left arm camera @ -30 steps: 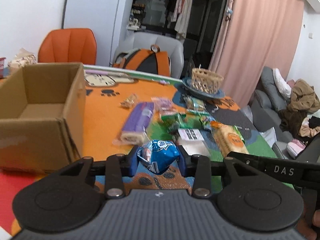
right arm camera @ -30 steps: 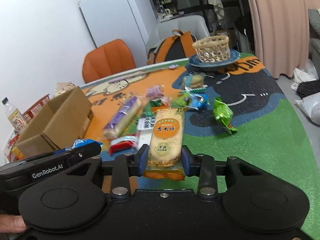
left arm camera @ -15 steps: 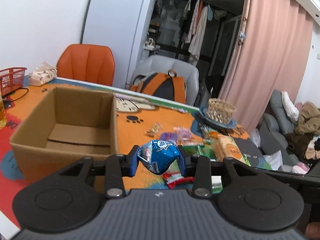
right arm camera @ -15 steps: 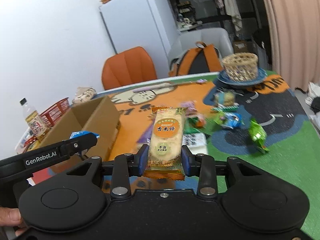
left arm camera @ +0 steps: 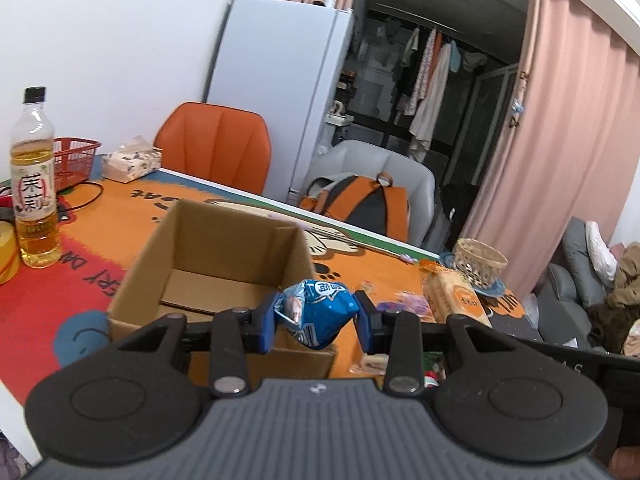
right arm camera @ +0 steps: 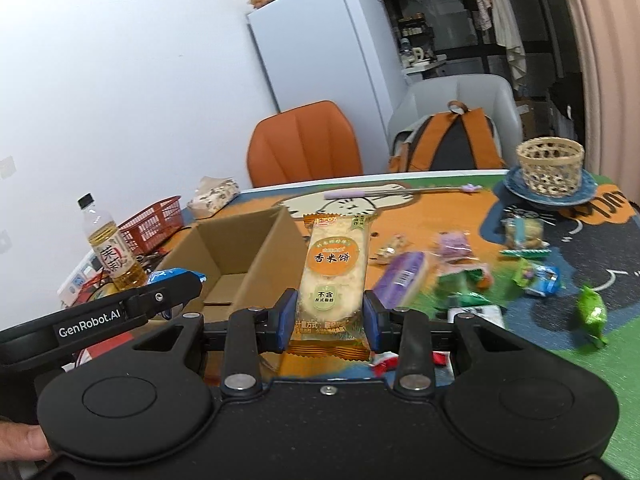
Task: Organize snacks
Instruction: 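Lift both held snacks and carry them over the cardboard box, then open both grippers to drop the chip bag and rice cake into the box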
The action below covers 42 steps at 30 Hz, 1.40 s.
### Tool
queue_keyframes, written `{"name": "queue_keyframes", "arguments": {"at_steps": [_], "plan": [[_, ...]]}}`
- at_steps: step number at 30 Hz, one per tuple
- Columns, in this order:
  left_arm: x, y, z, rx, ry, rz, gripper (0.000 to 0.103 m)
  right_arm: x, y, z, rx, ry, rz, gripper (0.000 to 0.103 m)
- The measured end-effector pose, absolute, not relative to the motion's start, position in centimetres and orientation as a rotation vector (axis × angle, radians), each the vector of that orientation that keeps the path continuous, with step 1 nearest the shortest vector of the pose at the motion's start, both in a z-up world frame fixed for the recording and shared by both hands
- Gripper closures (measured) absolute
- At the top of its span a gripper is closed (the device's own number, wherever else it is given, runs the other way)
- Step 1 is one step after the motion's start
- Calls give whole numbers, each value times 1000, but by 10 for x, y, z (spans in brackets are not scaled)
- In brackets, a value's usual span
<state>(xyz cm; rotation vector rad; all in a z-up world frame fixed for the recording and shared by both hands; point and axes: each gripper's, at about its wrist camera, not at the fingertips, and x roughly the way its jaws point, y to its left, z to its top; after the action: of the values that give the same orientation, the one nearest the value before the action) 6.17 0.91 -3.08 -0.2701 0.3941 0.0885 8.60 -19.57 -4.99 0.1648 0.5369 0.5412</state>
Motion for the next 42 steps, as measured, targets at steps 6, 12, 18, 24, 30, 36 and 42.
{"name": "queue_keyframes", "arguments": {"at_steps": [6, 12, 18, 24, 30, 36, 42], "plan": [[64, 27, -32, -296, 391, 117, 65, 87, -173, -43, 146, 524, 574, 68], [72, 47, -36, -322, 396, 135, 65, 96, -154, -41, 132, 526, 597, 68], [85, 72, -42, -359, 415, 157, 64, 106, -132, -37, 130, 533, 636, 68], [93, 87, -45, -384, 419, 185, 59, 116, -109, -39, 114, 541, 657, 67], [90, 100, -46, -412, 410, 212, 44, 126, -94, -39, 116, 549, 668, 67], [90, 100, -44, -409, 415, 210, 34, 131, -95, -40, 135, 572, 664, 51], [88, 90, -45, -393, 430, 217, 23, 125, -123, -42, 170, 583, 614, 47]]}}
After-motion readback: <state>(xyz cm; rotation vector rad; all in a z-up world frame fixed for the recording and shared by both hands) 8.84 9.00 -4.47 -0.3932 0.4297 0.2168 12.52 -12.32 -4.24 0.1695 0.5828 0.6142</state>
